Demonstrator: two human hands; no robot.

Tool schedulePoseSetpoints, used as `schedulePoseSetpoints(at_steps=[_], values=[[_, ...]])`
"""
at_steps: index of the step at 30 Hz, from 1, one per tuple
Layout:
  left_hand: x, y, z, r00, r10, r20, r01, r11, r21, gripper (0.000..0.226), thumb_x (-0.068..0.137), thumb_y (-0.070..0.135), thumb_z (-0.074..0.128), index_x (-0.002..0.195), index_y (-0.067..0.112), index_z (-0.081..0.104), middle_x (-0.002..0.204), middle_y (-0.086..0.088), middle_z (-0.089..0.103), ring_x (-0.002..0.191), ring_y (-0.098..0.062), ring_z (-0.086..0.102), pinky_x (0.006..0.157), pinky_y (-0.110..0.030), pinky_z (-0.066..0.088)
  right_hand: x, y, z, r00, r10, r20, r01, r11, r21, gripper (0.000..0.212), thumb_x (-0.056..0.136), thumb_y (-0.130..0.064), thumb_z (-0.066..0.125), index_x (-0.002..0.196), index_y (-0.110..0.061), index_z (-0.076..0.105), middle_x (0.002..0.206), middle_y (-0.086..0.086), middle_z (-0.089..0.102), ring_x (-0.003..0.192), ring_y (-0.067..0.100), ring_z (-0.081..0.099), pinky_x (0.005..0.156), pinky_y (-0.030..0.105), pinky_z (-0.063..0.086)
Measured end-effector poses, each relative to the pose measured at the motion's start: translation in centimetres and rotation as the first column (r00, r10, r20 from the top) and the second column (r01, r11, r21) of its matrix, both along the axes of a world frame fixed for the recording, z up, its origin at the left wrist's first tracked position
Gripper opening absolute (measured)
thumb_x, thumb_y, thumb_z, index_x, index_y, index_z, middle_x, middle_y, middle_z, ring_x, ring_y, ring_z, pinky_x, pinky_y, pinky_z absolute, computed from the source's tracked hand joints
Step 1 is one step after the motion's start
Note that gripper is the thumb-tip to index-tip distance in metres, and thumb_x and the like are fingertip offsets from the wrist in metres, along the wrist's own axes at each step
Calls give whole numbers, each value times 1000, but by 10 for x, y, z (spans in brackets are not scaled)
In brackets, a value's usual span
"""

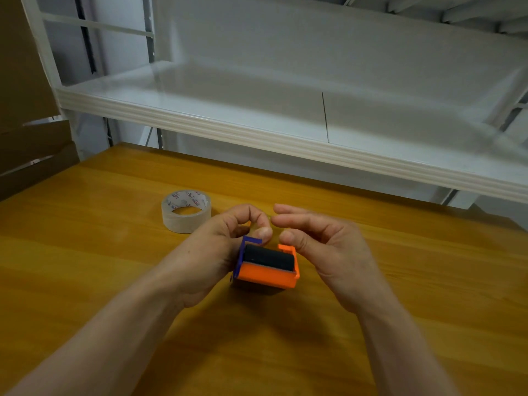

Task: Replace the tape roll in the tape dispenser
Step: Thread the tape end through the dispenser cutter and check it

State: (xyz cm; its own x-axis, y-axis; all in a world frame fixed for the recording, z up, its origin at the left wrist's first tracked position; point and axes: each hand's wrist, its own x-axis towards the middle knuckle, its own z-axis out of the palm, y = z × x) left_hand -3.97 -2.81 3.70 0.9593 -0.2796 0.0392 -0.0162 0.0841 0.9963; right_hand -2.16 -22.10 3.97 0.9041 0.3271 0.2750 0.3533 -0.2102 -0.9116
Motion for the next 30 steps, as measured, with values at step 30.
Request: schedulePoseSetpoints(at_steps=[30], values=[[0, 3, -2, 1000, -22, -9, 22, 1000, 22, 59, 95, -7, 53, 138, 32, 44, 91, -5, 77, 77, -12, 73, 63, -19, 55, 6, 10, -11, 945, -297, 135, 308, 949, -67, 6, 89, -26, 72, 85, -30, 69, 97, -15, 74, 98, -2, 67, 89, 31, 56]])
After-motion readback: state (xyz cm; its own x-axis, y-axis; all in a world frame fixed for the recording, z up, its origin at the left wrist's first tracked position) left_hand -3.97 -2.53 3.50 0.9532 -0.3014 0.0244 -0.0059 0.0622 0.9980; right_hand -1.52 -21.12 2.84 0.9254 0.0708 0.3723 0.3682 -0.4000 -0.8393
